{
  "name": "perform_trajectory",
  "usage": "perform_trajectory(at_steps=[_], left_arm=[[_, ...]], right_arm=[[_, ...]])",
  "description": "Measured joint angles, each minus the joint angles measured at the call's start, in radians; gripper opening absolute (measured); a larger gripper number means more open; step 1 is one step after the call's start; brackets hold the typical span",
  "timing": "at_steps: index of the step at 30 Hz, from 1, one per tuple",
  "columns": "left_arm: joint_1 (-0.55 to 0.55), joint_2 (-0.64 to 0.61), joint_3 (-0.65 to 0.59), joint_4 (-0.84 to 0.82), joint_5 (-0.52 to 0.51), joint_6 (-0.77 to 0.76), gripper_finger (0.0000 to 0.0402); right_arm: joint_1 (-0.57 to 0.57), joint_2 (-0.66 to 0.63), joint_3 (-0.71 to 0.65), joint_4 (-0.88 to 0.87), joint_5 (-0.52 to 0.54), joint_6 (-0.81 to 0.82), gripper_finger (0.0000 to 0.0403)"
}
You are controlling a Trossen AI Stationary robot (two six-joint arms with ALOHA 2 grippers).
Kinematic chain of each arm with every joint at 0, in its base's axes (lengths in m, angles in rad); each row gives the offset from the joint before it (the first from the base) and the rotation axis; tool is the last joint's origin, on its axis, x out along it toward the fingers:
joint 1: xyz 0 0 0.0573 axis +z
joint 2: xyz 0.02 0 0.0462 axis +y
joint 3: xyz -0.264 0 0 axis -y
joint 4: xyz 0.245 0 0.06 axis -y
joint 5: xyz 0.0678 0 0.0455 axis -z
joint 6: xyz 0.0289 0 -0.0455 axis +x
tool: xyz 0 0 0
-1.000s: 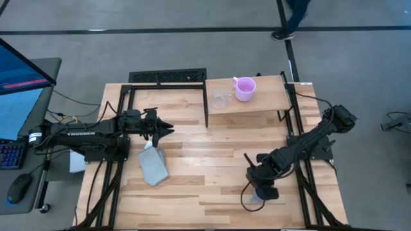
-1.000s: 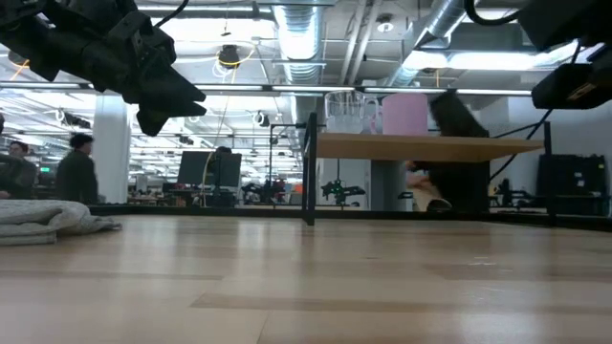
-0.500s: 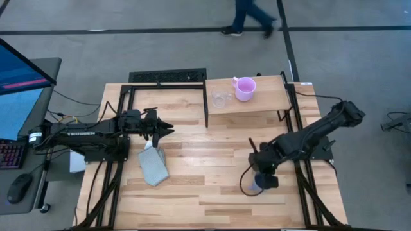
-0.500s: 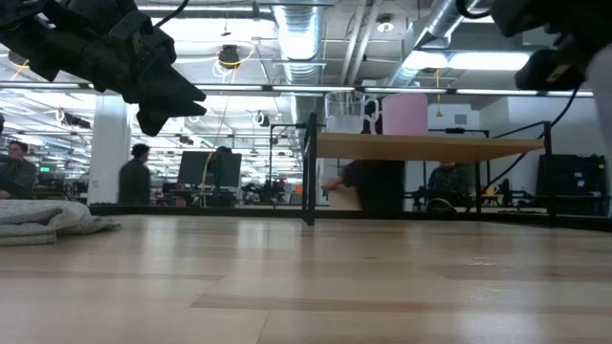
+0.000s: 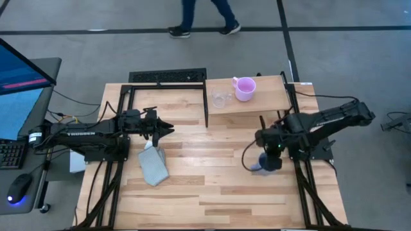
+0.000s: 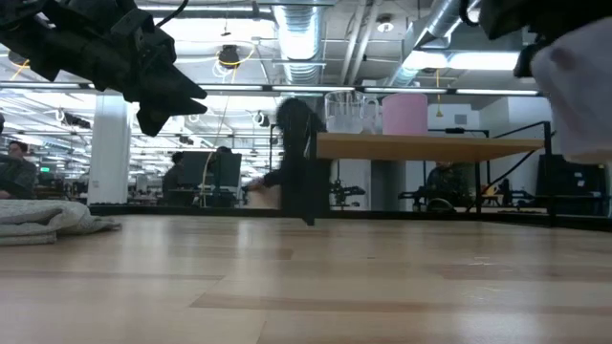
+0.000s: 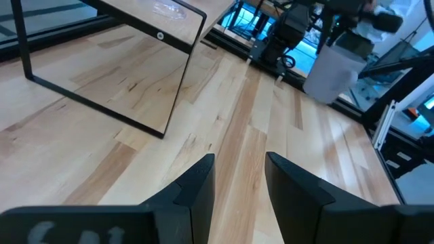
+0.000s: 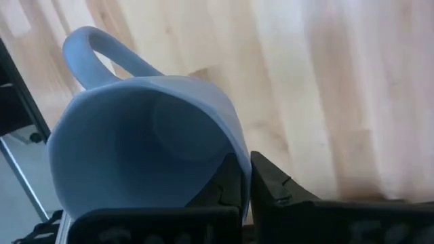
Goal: Stack small to large cups/mugs on shelf
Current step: Put the blue mug on the shelf
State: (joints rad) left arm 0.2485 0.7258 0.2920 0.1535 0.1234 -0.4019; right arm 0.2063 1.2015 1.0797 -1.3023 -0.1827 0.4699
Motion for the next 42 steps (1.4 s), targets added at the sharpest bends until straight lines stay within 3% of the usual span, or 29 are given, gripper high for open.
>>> perform_trajectory(at_steps=[5, 11, 18, 27, 42], left_arm=[[0.000, 0.000, 0.000, -0.004, 0.000, 0.009, 0.0121], [0.000, 0.000, 0.000, -0.006, 0.000, 0.042, 0.0121], [0.000, 0.000, 0.000, -0.007, 0.000, 0.042, 0.0121], [0.000, 0.000, 0.000, -0.011, 0.000, 0.042, 0.0121], [0.000, 0.000, 0.000, -0.069, -0.006, 0.023, 0.0121]], right_arm=[[-0.127, 0.000, 0.104, -0.090, 0.007, -0.130, 0.0019], [-0.329, 0.001, 0.271, -0.267, 0.086, -0.265, 0.0019], [-0.558, 0.030, 0.421, -0.272, 0.085, -0.354, 0.0019], [-0.757, 0.113, 0.530, -0.268, 0.090, -0.501, 0.0019], [-1.045, 0.095, 0.616, -0.270, 0.160, -0.604, 0.0019]])
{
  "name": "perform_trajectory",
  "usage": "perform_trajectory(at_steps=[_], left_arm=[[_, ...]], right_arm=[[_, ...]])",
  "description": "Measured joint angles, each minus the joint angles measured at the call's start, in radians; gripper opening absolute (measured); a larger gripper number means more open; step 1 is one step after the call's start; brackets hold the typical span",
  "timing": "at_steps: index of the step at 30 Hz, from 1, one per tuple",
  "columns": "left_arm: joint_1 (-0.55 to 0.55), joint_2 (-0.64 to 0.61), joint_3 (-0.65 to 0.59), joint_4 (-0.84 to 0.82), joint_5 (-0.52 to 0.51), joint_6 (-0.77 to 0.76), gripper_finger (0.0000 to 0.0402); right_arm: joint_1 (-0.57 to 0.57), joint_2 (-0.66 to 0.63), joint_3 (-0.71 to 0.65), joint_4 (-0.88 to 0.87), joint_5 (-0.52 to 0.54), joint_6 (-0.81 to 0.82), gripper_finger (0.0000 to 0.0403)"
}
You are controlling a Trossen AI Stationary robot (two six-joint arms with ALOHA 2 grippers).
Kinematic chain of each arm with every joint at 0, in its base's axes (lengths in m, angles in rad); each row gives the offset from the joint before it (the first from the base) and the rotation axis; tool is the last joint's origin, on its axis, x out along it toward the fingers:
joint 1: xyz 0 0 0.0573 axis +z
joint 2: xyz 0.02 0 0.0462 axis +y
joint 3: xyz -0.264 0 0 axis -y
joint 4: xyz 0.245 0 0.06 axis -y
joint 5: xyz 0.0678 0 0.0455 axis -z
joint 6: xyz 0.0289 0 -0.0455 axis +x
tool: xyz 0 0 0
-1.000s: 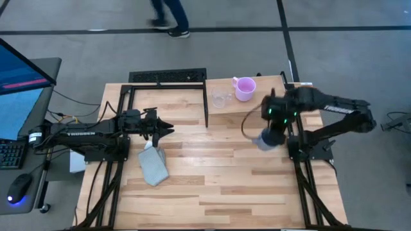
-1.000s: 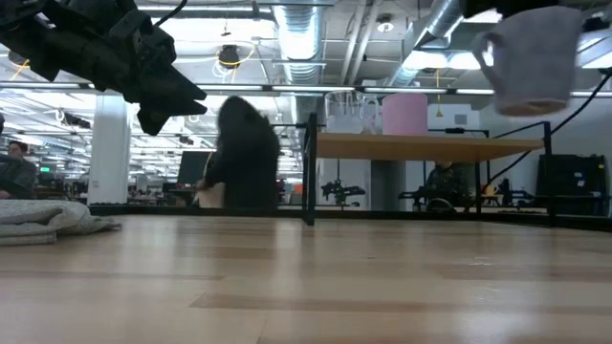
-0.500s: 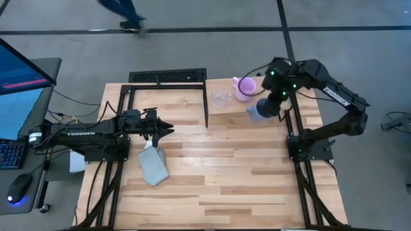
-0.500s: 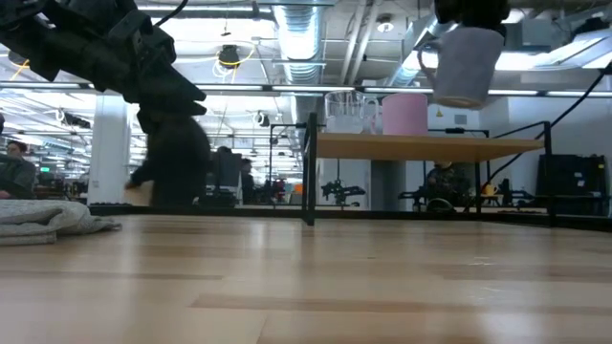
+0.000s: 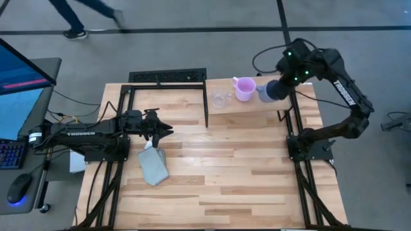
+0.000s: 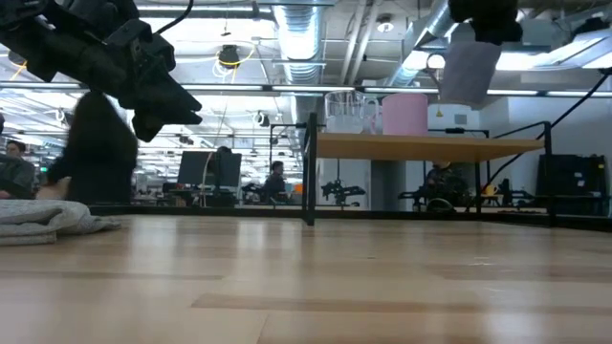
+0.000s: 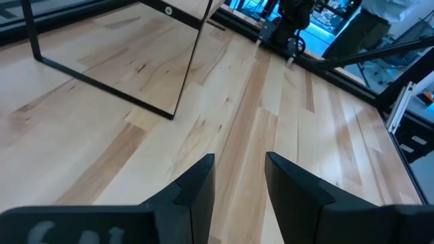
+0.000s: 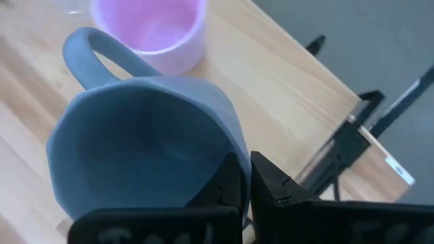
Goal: Stack small to large cups/mugs on shelf
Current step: Put the blue mug on the shelf
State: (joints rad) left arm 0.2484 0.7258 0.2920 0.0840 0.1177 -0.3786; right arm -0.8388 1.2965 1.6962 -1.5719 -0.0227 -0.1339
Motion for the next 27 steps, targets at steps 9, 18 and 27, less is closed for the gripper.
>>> perform_trajectory(at_steps=[9, 18, 27], left_arm=[[0.000, 0.000, 0.000, 0.000, -0.001, 0.000, 0.0121], [0.000, 0.000, 0.000, 0.000, -0.019, 0.000, 0.0121], [0.000, 0.000, 0.000, -0.011, -0.020, -0.005, 0.0121]], right_arm=[[-0.114, 0.032, 0.000, 0.001, -0.001, -0.017, 0.0019], [-0.139, 0.119, -0.001, 0.001, -0.001, -0.024, 0.0019], [-0.150, 0.196, -0.001, 0.002, 0.002, -0.024, 0.0019]])
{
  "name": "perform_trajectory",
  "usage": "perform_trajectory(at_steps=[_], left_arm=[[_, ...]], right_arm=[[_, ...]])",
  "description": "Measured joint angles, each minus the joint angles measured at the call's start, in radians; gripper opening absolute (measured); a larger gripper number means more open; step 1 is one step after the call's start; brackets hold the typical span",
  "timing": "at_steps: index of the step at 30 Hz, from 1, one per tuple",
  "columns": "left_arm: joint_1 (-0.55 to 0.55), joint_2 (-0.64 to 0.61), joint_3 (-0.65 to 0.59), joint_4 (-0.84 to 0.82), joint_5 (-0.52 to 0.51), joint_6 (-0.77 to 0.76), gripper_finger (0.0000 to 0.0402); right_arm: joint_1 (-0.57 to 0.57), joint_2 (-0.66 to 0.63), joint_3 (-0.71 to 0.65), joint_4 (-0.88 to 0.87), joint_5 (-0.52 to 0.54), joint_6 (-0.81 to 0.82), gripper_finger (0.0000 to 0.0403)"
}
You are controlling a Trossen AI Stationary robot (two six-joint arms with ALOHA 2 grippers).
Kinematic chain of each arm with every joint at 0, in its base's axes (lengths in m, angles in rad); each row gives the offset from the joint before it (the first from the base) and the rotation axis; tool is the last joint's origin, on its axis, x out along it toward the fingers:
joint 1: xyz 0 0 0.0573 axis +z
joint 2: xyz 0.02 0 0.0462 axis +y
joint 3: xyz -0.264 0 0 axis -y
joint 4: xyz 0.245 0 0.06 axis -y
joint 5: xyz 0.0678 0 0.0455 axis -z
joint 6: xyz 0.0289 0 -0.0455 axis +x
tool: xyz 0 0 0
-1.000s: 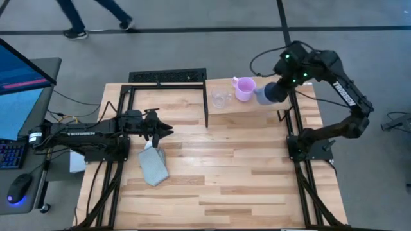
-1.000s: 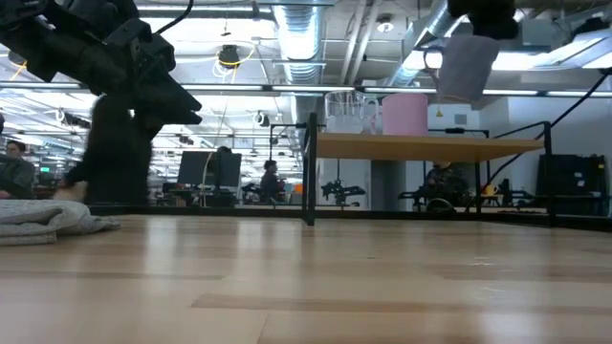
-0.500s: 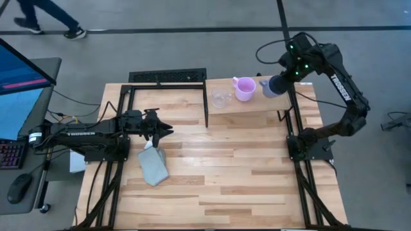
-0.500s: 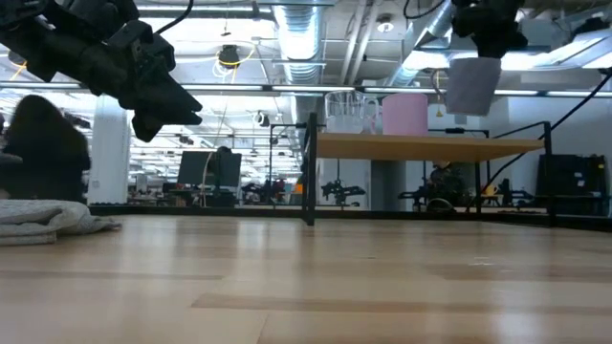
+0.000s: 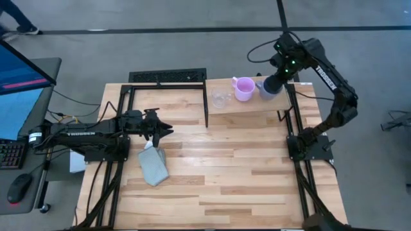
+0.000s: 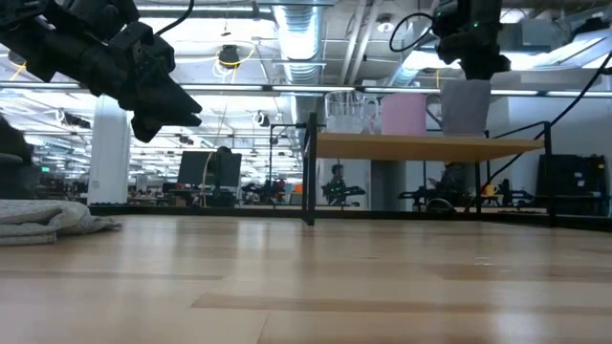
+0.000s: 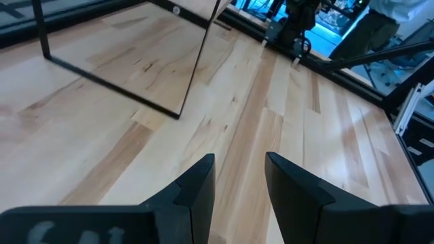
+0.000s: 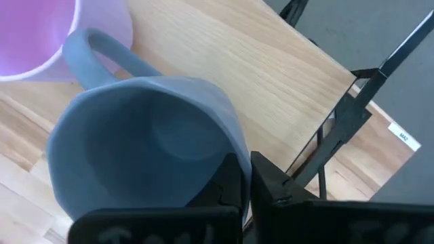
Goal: Stack small to large cups/mugs on shelf
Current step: Put the blue mug on the shelf
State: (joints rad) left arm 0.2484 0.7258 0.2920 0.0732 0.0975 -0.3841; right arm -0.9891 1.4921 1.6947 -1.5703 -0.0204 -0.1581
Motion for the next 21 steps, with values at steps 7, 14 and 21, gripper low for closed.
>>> perform_trajectory(at_steps=[7, 14, 21], left_arm=[[0.000, 0.000, 0.000, -0.023, 0.000, -0.019, 0.0121], [0.000, 0.000, 0.000, -0.016, 0.000, -0.021, 0.0121], [0.000, 0.000, 0.000, -0.013, 0.000, -0.022, 0.0121]], right_arm=[[-0.078, -0.024, 0.000, 0.000, -0.007, 0.009, 0.0019], [-0.088, -0.030, -0.010, 0.003, -0.039, -0.007, 0.0019], [-0.080, -0.032, -0.053, -0.001, -0.026, -0.008, 0.0019]])
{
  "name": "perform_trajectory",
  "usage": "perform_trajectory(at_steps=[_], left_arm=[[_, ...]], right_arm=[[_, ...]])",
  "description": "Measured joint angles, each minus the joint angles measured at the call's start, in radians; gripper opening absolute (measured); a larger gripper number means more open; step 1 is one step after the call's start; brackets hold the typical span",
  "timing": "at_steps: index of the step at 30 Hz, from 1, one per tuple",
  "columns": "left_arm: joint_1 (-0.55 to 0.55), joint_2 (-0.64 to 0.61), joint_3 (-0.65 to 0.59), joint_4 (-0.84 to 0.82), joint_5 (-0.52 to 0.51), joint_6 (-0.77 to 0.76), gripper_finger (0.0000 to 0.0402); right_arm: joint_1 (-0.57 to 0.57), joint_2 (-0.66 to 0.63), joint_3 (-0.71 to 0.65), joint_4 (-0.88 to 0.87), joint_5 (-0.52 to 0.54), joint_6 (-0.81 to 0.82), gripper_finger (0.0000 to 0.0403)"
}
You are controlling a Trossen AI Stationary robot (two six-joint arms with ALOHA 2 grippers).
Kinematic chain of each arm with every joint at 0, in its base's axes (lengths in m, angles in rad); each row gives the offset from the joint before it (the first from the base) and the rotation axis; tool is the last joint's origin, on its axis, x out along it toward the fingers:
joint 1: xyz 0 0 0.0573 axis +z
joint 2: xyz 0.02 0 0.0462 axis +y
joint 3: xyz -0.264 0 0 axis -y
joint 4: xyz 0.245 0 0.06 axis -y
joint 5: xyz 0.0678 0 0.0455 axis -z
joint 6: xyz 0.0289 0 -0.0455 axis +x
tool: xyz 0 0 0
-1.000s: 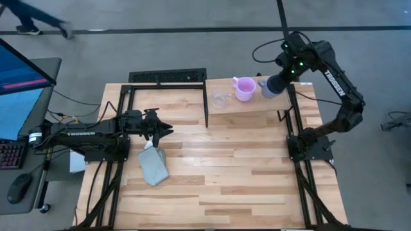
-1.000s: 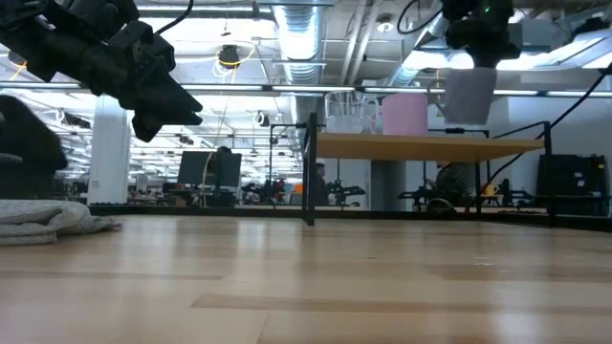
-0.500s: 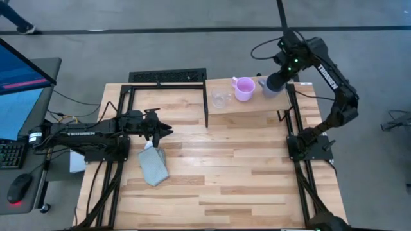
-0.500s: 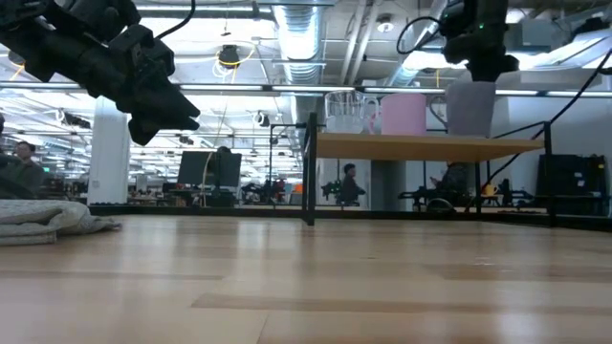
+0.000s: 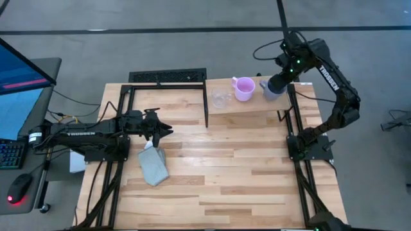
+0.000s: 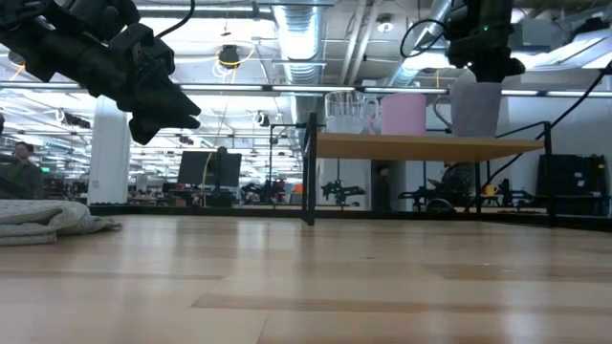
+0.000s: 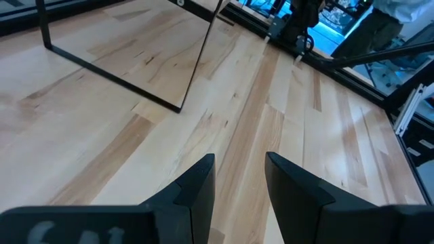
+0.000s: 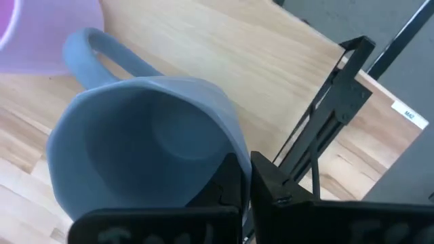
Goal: Stack small to large cups/mugs on shelf
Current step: Put the blue mug on the shelf
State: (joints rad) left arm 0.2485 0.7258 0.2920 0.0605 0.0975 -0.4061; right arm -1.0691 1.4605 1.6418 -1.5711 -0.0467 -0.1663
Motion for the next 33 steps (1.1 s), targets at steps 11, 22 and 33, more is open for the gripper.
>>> perform_trajectory(at_steps=[11, 22, 33], left_arm=[[0.000, 0.000, 0.000, -0.001, 0.000, 0.002, 0.0121], [0.000, 0.000, 0.000, -0.002, 0.000, 0.018, 0.0121], [0.000, 0.000, 0.000, -0.002, 0.000, 0.020, 0.0121]], right_arm=[[0.002, 0.000, -0.050, 0.001, 0.000, 0.000, 0.0019], [0.002, 0.000, -0.052, 0.001, 0.000, -0.001, 0.0046], [0.002, 0.000, -0.052, 0.000, 0.000, -0.007, 0.0083]])
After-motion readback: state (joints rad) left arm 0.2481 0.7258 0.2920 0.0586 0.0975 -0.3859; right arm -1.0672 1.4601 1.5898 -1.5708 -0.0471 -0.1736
